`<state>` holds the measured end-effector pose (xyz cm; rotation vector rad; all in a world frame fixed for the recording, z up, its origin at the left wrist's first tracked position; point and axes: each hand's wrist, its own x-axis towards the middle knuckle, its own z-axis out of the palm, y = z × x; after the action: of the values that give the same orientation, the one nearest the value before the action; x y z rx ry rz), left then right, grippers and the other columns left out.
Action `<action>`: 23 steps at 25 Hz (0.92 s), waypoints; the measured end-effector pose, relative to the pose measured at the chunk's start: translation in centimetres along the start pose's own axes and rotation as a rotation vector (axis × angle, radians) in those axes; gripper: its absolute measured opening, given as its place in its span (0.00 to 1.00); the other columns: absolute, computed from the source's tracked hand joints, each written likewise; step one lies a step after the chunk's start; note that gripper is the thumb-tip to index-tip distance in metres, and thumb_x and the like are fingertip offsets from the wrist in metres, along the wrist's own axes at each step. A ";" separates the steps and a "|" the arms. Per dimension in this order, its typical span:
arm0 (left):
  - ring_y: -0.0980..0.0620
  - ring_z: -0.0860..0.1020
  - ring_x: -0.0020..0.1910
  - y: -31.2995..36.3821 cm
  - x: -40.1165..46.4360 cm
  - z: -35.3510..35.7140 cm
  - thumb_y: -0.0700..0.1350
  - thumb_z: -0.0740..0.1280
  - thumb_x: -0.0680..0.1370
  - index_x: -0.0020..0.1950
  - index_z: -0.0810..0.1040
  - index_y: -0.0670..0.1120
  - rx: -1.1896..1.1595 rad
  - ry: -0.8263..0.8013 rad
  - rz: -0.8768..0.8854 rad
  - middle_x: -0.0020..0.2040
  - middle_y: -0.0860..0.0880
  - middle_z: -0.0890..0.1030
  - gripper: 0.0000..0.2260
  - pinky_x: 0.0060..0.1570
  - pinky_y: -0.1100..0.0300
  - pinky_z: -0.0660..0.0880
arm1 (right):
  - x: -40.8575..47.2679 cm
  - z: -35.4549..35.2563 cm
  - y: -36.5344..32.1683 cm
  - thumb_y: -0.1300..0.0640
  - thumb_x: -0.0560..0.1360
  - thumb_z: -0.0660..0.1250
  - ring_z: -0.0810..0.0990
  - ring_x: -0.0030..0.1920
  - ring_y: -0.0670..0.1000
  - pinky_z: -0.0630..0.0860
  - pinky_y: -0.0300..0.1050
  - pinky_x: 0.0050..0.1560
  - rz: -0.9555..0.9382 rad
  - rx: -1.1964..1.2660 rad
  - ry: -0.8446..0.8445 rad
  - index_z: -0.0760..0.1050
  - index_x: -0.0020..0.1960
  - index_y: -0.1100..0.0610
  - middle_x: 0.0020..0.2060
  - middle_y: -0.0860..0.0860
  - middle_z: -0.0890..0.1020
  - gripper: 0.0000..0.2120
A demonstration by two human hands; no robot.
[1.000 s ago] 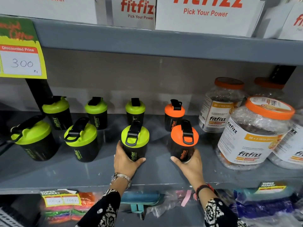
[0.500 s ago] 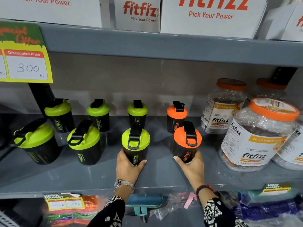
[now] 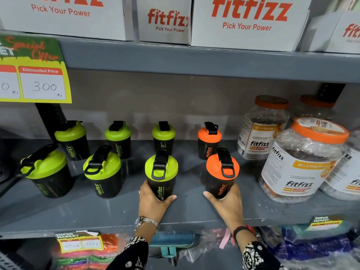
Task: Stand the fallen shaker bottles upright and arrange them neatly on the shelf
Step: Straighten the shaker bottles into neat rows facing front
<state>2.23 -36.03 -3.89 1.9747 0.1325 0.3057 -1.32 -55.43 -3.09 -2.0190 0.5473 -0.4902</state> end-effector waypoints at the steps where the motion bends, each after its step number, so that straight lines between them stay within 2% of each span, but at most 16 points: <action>1: 0.38 0.71 0.60 0.0 0.0 0.0 0.40 0.80 0.58 0.62 0.66 0.37 0.005 0.000 -0.009 0.59 0.36 0.73 0.38 0.58 0.49 0.70 | 0.0 0.1 0.0 0.52 0.58 0.80 0.77 0.56 0.60 0.76 0.57 0.57 0.004 -0.010 0.012 0.68 0.58 0.58 0.54 0.58 0.78 0.34; 7: 0.36 0.74 0.55 -0.6 0.2 0.1 0.38 0.79 0.58 0.56 0.68 0.34 0.008 0.027 -0.056 0.55 0.33 0.75 0.32 0.54 0.48 0.72 | -0.2 0.3 0.2 0.51 0.61 0.77 0.77 0.54 0.59 0.77 0.56 0.55 0.029 -0.023 0.038 0.69 0.54 0.59 0.51 0.57 0.78 0.28; 23: 0.35 0.73 0.55 -0.4 0.0 0.3 0.37 0.79 0.59 0.56 0.68 0.32 0.033 0.063 -0.037 0.55 0.32 0.75 0.31 0.53 0.47 0.72 | 0.0 0.5 0.8 0.51 0.62 0.77 0.77 0.54 0.59 0.77 0.57 0.54 -0.008 -0.043 0.043 0.71 0.55 0.60 0.51 0.57 0.78 0.27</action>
<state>2.33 -36.12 -4.33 1.9939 0.2156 0.3438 -1.21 -55.43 -3.97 -2.0561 0.5808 -0.5315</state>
